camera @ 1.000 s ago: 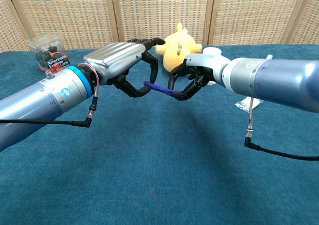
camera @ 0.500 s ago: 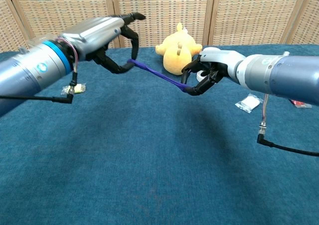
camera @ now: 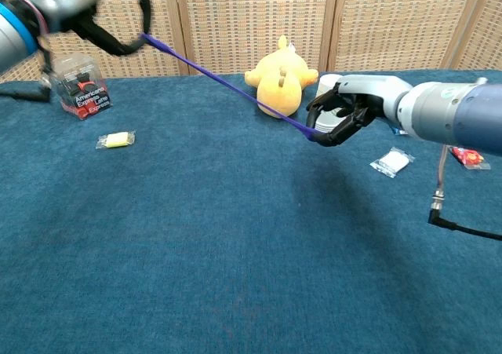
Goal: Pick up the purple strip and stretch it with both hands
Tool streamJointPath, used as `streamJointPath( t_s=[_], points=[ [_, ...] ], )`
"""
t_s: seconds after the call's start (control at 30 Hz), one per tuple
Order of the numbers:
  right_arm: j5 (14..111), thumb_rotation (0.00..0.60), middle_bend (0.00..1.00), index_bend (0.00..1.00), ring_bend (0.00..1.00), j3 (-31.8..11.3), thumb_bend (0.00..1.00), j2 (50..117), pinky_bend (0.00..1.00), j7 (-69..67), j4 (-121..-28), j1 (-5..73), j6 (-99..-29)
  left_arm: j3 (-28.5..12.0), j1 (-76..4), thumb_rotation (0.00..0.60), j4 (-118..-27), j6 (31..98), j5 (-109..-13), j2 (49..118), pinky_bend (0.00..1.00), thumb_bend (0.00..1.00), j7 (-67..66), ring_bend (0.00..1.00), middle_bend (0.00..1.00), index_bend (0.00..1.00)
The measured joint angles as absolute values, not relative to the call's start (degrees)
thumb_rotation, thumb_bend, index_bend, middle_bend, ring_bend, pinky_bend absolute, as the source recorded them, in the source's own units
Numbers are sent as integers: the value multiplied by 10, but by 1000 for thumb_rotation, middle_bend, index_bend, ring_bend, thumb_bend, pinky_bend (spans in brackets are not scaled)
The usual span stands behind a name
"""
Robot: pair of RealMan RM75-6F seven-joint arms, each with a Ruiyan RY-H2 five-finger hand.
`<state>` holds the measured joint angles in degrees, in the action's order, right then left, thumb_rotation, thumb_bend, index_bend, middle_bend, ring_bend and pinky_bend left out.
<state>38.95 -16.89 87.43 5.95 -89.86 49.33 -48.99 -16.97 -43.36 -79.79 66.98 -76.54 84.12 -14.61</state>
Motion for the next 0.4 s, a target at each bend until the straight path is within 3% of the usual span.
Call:
streamJointPath(
  t_s=[0.4],
  points=[
    [403, 600, 172, 645, 0, -165, 604, 841, 0, 47, -920, 469, -498, -202, -383, 600, -810, 687, -716, 706, 0, 440, -105, 0, 0, 712]
  ],
)
